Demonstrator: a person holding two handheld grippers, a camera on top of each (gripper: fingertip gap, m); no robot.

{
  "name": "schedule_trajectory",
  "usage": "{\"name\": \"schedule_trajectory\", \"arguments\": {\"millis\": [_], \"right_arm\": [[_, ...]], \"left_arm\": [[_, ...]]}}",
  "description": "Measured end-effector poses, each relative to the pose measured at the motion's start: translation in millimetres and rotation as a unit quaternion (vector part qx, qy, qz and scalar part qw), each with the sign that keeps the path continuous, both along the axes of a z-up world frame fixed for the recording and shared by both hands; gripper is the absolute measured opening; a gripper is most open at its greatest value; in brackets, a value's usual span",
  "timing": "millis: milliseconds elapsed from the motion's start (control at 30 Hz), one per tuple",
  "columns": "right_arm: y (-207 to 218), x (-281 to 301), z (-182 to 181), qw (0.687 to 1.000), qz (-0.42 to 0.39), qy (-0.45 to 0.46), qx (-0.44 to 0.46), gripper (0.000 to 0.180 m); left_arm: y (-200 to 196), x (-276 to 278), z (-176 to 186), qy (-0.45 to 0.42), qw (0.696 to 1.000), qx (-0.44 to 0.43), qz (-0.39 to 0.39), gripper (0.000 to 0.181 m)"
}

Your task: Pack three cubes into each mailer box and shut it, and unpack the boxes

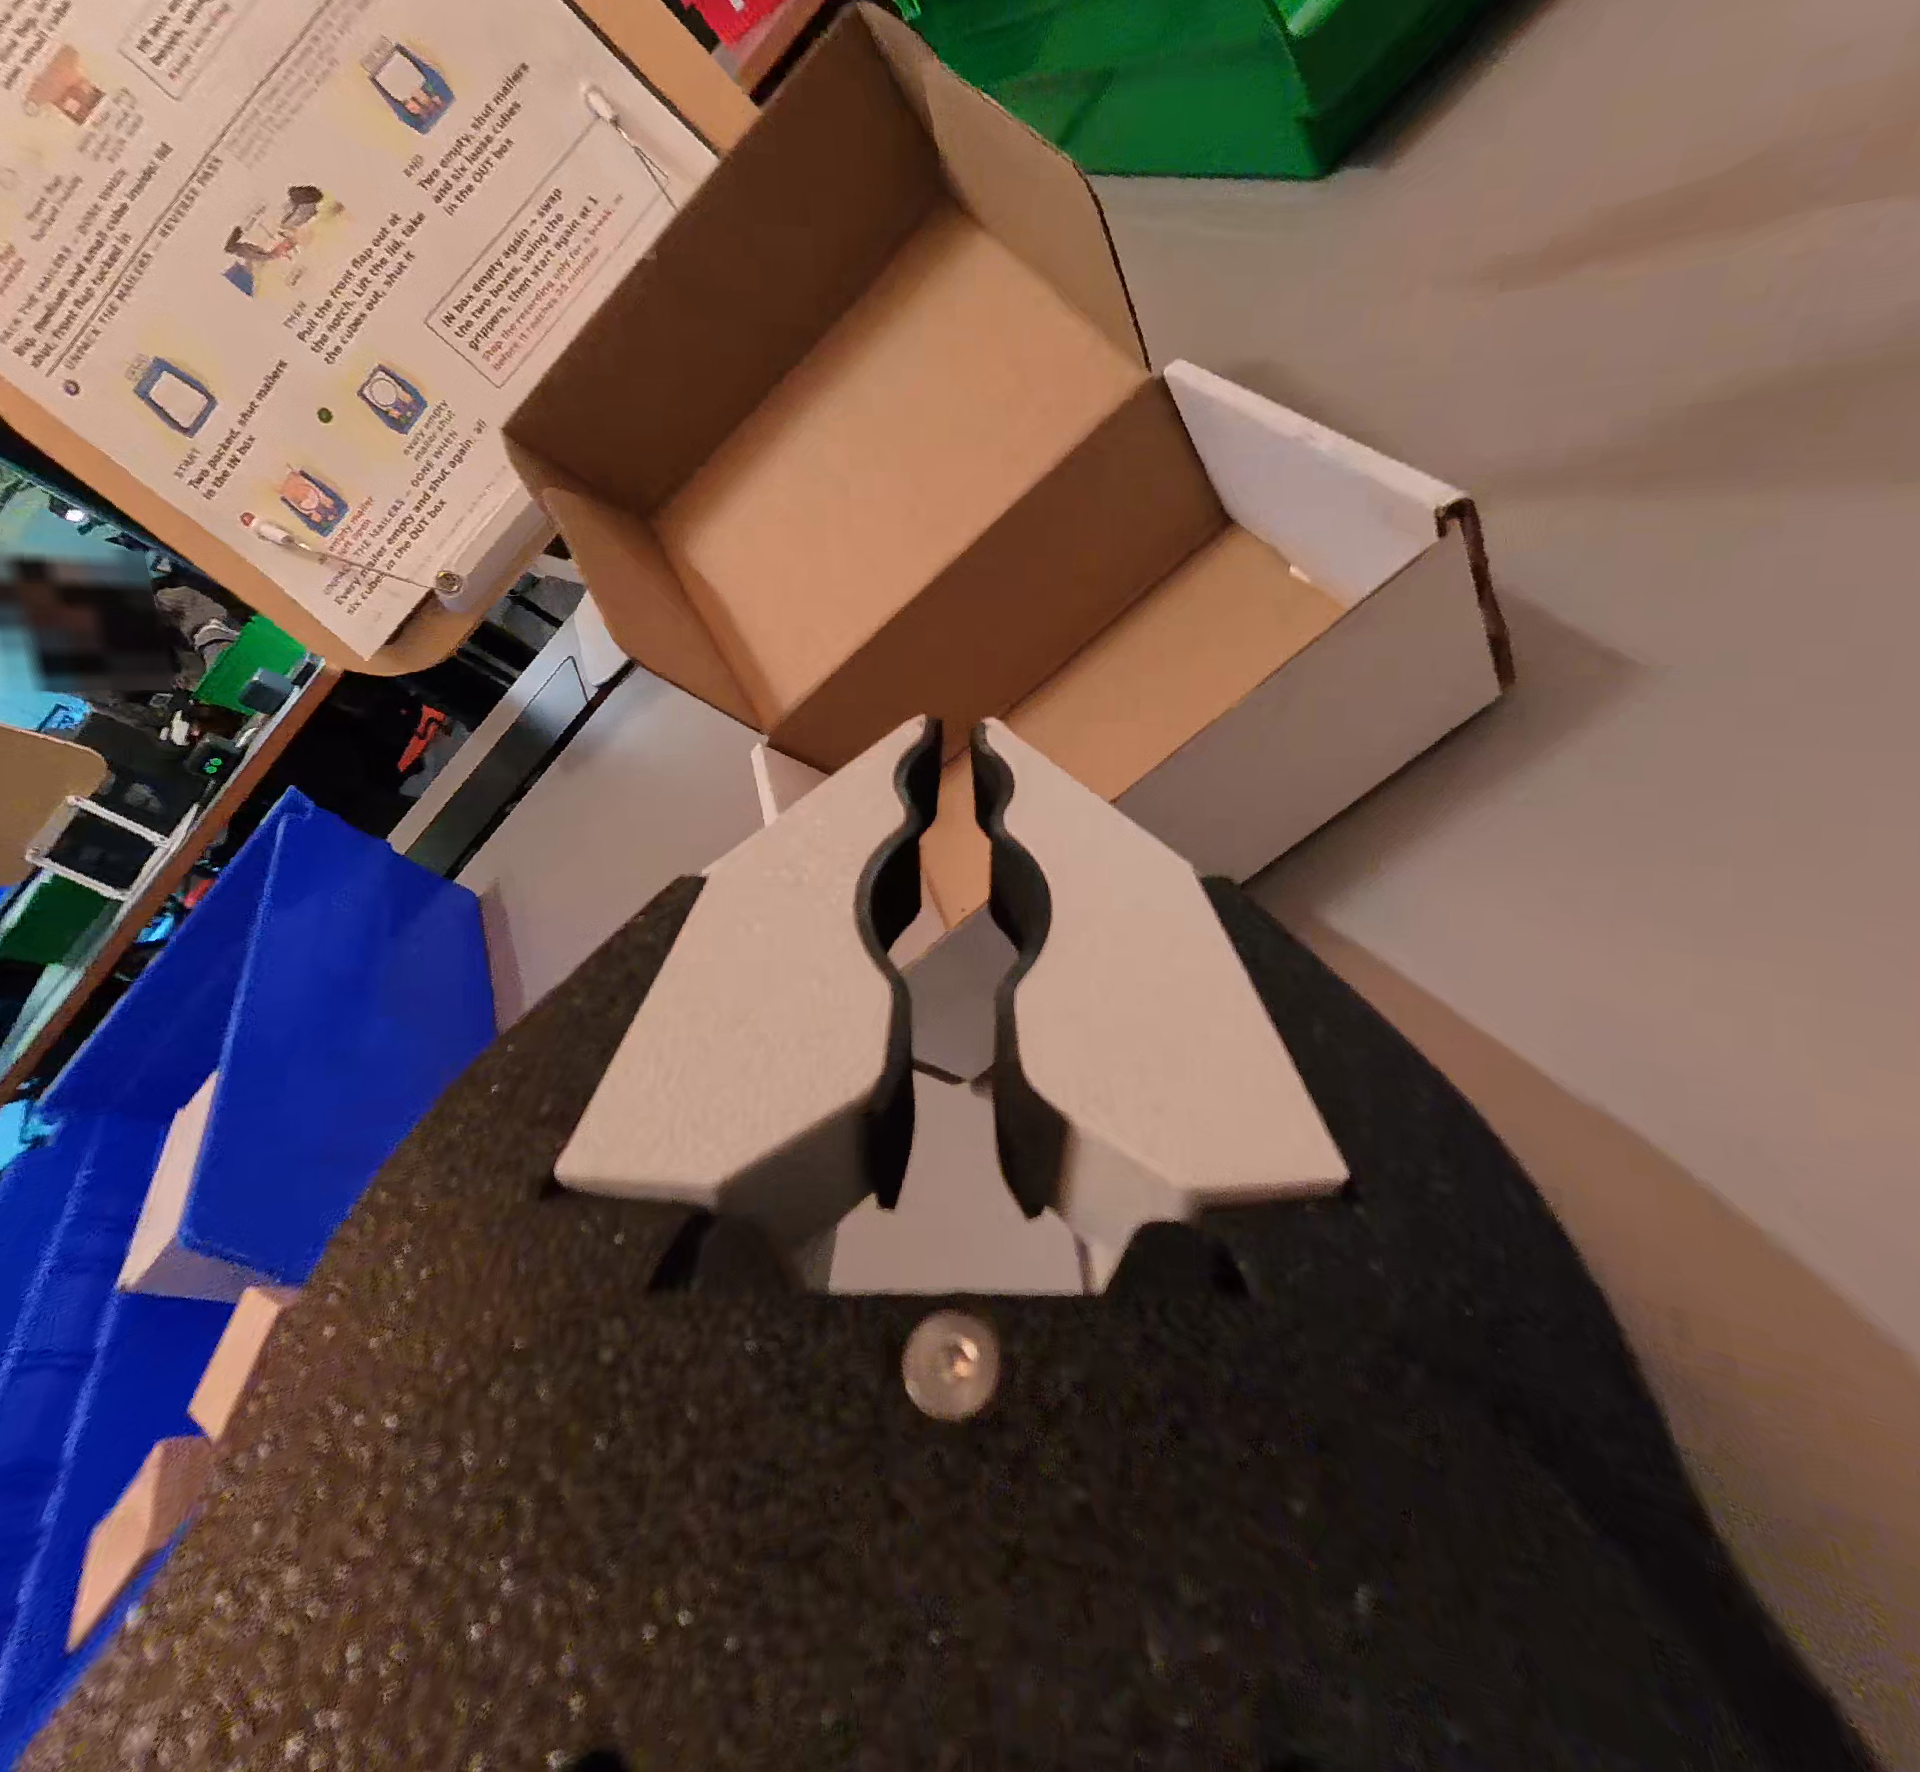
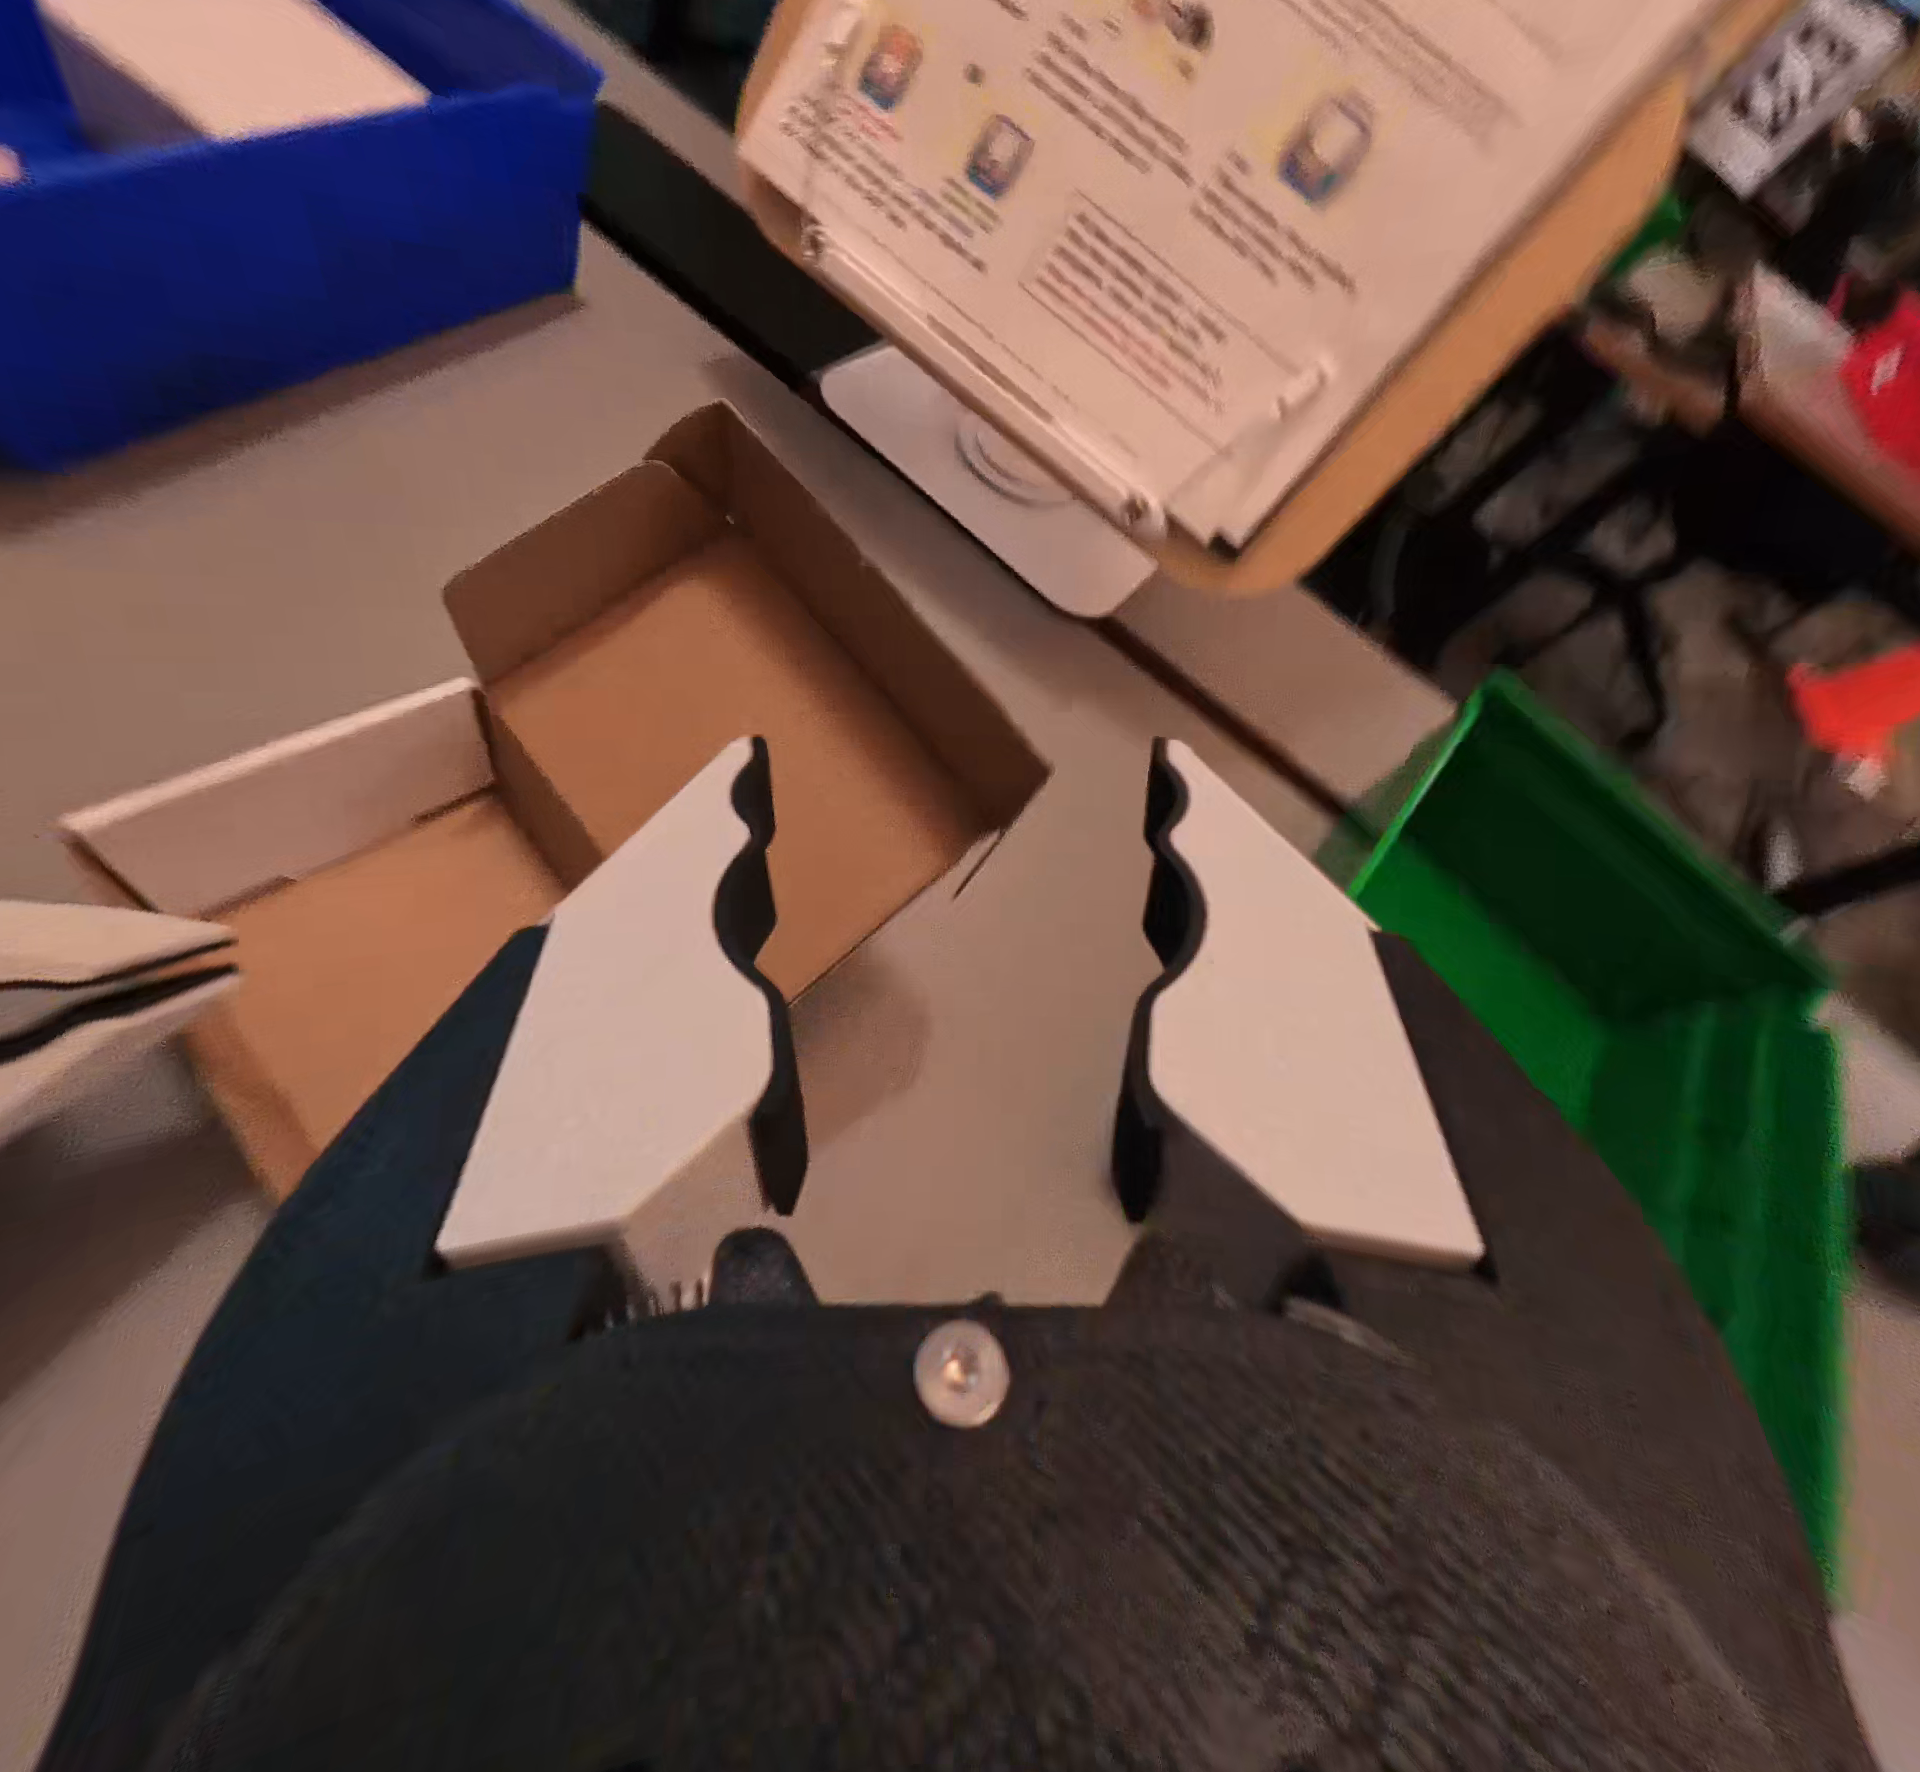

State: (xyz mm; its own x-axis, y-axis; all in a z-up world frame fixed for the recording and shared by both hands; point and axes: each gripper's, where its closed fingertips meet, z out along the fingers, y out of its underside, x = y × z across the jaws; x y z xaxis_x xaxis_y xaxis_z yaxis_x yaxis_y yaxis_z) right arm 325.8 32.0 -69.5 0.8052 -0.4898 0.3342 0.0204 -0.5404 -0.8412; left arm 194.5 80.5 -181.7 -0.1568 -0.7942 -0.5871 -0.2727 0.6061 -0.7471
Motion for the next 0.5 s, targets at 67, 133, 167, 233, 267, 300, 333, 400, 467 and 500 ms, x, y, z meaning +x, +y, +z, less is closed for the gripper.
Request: {"name": "schedule_trajectory", "arguments": {"millis": [67,133,167,233,267,300,333,400,467,500], "right_arm": [[-15,-10,-19,0.997,-0.023,0.052,0.051,0.056],[-23,-8,-41,0.988,-0.057,0.105,0.099,0.045],[-22,-8,-52,0.981,-0.063,0.138,0.117,0.044],[-14,-8,-67,0.971,-0.064,0.182,0.140,0.046],[-11,-7,-72,0.969,-0.071,0.188,0.143,0.046],[-8,-4,-77,0.969,-0.082,0.188,0.138,0.048],[-7,-1,-82,0.970,-0.092,0.184,0.127,0.049],[-3,4,-88,0.975,-0.102,0.168,0.104,0.032],[-2,10,-86,0.981,-0.111,0.130,0.094,0.008],[-2,13,-86,0.983,-0.114,0.113,0.084,0.006]], "left_arm": [[-1,-2,3,-0.010,1.000,-0.017,0.001,0.003],[0,-5,5,-0.019,0.999,-0.025,0.004,0.003],[1,-6,7,-0.025,0.999,-0.027,0.008,0.003],[4,-9,8,-0.030,0.999,-0.029,0.013,0.003],[6,-10,8,-0.029,0.999,-0.030,0.016,0.004],[8,-12,8,-0.029,0.999,-0.030,0.019,0.004],[10,-15,9,-0.030,0.999,-0.030,0.021,0.004],[19,-20,14,-0.036,0.999,-0.028,0.030,0.005],[35,-26,25,-0.051,0.997,-0.029,0.042,0.005],[47,-30,32,-0.058,0.996,-0.034,0.051,0.006]]}}
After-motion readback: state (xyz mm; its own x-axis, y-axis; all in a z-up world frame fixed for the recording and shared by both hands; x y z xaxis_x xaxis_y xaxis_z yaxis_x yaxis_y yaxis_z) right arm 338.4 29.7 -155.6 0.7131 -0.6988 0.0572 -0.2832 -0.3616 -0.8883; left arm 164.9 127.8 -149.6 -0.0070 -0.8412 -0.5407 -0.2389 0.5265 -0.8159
